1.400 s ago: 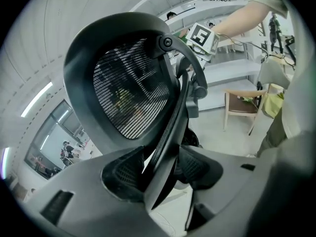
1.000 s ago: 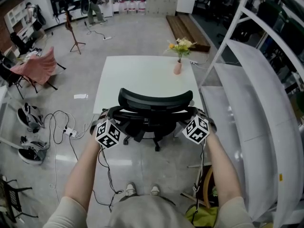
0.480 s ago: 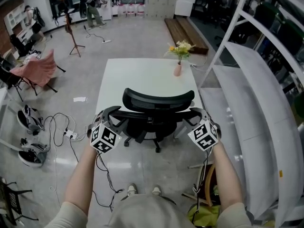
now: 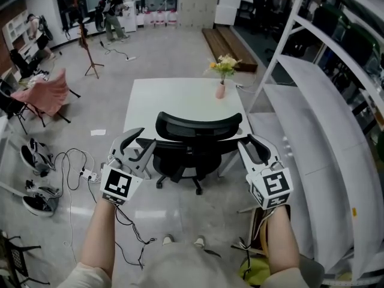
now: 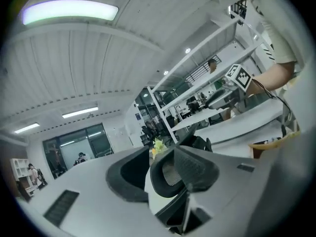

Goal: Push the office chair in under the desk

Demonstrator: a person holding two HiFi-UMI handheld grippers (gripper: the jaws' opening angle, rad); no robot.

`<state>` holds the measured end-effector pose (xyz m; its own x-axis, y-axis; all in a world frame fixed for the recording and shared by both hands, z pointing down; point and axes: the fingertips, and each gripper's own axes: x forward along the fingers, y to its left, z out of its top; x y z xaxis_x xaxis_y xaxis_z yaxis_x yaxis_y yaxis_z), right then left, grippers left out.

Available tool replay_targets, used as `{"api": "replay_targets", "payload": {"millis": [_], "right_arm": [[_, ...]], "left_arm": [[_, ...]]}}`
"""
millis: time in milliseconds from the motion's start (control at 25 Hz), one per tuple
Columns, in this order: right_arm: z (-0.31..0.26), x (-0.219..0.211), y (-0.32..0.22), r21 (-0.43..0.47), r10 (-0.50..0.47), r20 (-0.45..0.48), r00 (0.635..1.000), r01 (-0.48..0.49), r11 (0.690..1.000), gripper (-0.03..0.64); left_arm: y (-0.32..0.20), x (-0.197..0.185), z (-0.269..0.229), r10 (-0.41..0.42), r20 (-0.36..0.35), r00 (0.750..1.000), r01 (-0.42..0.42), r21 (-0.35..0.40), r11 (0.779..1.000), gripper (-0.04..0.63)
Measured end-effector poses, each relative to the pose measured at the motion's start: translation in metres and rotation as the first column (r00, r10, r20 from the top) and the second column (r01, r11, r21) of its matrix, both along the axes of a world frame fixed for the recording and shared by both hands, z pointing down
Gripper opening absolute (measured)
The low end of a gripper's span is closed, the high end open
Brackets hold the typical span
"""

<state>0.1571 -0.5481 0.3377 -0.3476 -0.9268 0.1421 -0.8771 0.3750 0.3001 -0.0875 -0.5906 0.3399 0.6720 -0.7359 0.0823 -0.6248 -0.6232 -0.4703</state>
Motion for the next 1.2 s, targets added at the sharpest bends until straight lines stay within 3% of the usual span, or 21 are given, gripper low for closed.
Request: {"api": "replay_targets", "payload": {"millis": [240, 600, 720, 1040, 1200], "right_arm": [[-0.052, -0.027, 0.051, 0.117, -0.065, 0.186, 0.98, 0.044, 0.992, 0.087], [-0.087, -0.036, 0.109, 0.183, -0.079, 0.205, 0.975, 0.041, 0.982, 0.025], [-0.084, -0.035, 0.12, 0.19, -0.085, 0.234, 0.968, 0.04, 0.981, 0.006], [-0.031, -0.019, 0.123, 0.059, -0.014, 0.294, 0.956, -0.004, 0.998, 0.006], [-0.001, -0.021, 0.122, 0.0, 0.015, 0.233, 0.972, -0.016, 1.0, 0.006]], "left_arm": [[0.033, -0.007, -0.043, -0.006, -0.122, 0.992, 0.012, 0.05, 0.999, 0.126], [0.088, 0.0, -0.074, 0.018, -0.246, 0.969, -0.007, 0.044, 0.999, 0.083], [0.102, 0.009, -0.067, 0.055, -0.242, 0.969, -0.047, 0.039, 0.998, 0.075], [0.118, 0.013, -0.02, 0.028, -0.238, 0.971, -0.047, -0.074, 0.996, 0.035], [0.116, 0.01, 0.011, 0.01, -0.249, 0.968, -0.048, -0.145, 0.988, 0.021]]}}
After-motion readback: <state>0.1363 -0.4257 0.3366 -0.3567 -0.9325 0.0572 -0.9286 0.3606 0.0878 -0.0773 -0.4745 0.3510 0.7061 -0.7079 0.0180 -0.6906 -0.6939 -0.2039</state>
